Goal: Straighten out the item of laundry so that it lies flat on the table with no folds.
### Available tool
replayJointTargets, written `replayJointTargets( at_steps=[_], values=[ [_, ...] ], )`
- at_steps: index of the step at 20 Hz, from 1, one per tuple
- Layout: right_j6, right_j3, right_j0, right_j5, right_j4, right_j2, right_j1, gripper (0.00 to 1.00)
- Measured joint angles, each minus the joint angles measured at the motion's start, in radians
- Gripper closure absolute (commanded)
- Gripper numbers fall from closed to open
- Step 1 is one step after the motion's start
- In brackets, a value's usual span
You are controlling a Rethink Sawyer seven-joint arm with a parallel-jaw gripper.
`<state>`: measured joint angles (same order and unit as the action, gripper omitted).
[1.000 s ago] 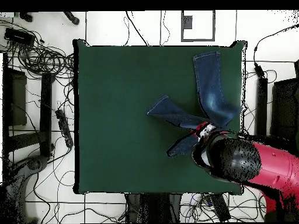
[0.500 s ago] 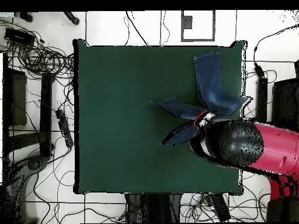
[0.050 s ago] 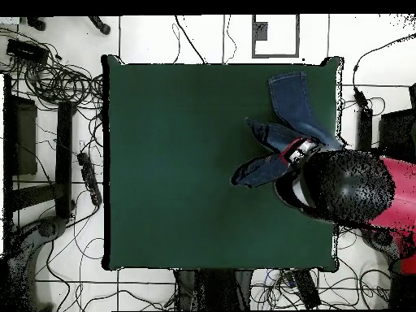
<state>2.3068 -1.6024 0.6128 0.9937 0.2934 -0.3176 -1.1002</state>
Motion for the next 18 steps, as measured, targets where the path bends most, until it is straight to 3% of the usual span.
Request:
replayJointTargets(
  at_steps=[3, 4, 18],
  values=[
    [0.000, 0.001, 0.002, -0.001, 0.000, 0.000, 0.000, 1.00],
    [0.000, 0.001, 0.004, -0.007, 0.000, 0.000, 0.000, 0.00],
    [0.000, 0.001, 0.026, -0.104, -0.004, 0.000, -0.029, 0.00]
  ],
)
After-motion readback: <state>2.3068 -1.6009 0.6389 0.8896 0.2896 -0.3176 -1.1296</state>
